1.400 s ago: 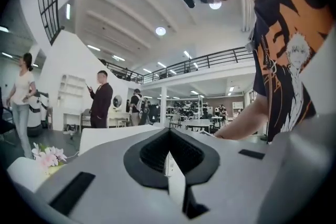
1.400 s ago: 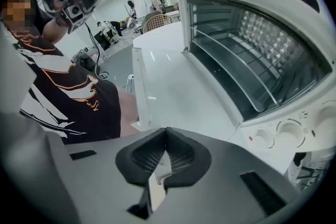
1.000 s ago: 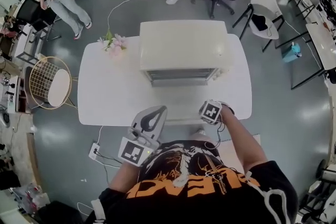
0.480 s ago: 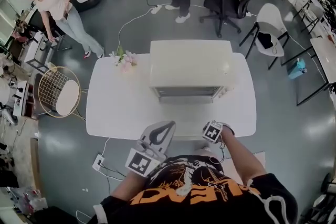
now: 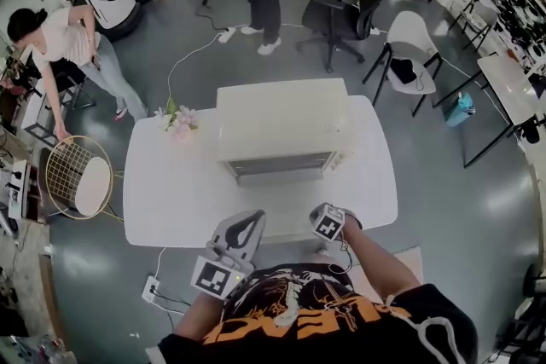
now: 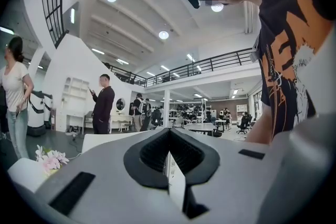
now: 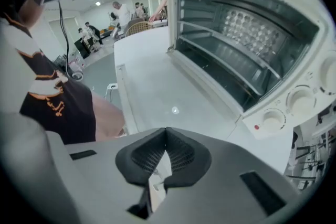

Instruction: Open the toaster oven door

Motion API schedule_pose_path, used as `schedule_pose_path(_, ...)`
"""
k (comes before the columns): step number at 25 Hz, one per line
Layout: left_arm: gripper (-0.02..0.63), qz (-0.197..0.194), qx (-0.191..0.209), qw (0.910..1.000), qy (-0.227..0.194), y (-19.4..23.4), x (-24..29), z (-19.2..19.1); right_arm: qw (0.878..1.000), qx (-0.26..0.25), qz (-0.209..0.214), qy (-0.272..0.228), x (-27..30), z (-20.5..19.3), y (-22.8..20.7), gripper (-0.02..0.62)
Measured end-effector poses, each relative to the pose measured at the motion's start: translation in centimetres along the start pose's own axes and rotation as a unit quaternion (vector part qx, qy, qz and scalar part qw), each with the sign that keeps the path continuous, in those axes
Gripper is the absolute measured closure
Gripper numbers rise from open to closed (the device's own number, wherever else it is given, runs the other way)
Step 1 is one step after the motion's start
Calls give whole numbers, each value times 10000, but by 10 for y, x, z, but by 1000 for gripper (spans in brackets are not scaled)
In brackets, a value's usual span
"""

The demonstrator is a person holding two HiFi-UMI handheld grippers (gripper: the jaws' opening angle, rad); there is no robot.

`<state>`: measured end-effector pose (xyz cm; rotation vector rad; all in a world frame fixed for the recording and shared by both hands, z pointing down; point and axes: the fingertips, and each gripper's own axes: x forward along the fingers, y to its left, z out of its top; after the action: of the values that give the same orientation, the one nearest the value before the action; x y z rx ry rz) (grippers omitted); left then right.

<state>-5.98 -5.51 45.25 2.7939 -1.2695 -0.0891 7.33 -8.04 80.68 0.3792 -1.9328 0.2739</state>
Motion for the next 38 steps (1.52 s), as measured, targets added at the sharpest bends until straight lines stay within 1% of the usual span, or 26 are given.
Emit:
schedule_pose_path(2, 584, -19, 70, 9999, 101, 2, 0, -8, 9987, 157, -209, -426, -14, 16, -11, 581)
schedule_pose_path(4, 584, -58, 165, 9997, 145, 3, 2, -12, 9959, 218, -395, -789, -29, 31, -20, 581)
schedule_pose_path(6, 584, -76, 171, 9997, 155, 5, 3, -13, 9917, 250, -561, -1132, -45, 47, -27, 581)
schedule_pose_path(8, 584, -69, 114, 9998, 141, 7, 3, -14, 9845, 354, -682, -1577, -64, 66, -30, 581)
schedule_pose_path(10, 584, -64, 75, 9999, 114, 6, 3, -12, 9729, 558, -719, -2125, -91, 84, -31, 581)
schedule_pose_path(14, 584, -103, 99, 9998, 130, 3, 6, -5, 9408, 785, -884, -3177, -154, 117, -30, 581)
schedule_pose_path(19, 584, -4, 64, 9999, 83, 4, 9, -8, 8895, 844, -1248, -4314, -234, 148, -31, 581)
schedule_pose_path(22, 584, 38, 61, 10000, 40, 4, 8, -6, 8591, 891, -1332, -4861, -278, 163, -26, 581)
schedule_pose_path(23, 584, 51, 61, 10000, 24, 5, 8, -5, 8507, 887, -1369, -4997, -291, 167, -24, 581)
schedule_pose_path(25, 584, 91, 55, 9999, -14, 6, 10, -2, 8382, 842, -1440, -5193, -311, 173, -19, 581)
schedule_pose_path(29, 584, 188, -19, 9997, -143, 9, 11, 7, 8234, 756, -1510, -5418, -334, 177, -12, 581)
schedule_pose_path(32, 584, 245, -71, 9994, -237, 10, 12, 16, 8126, 803, -1540, -5563, -344, 174, -11, 581)
schedule_pose_path(33, 584, 247, -71, 9994, -252, 10, 12, 18, 8123, 820, -1549, -5562, -344, 171, -12, 581)
schedule_pose_path(36, 584, 232, -39, 9993, -286, 10, 15, 24, 8171, 826, -1568, -5486, -343, 168, -14, 581)
schedule_pose_path(38, 584, 211, -45, 9993, -318, 9, 17, 27, 8169, 819, -1572, -5489, -343, 168, -15, 581)
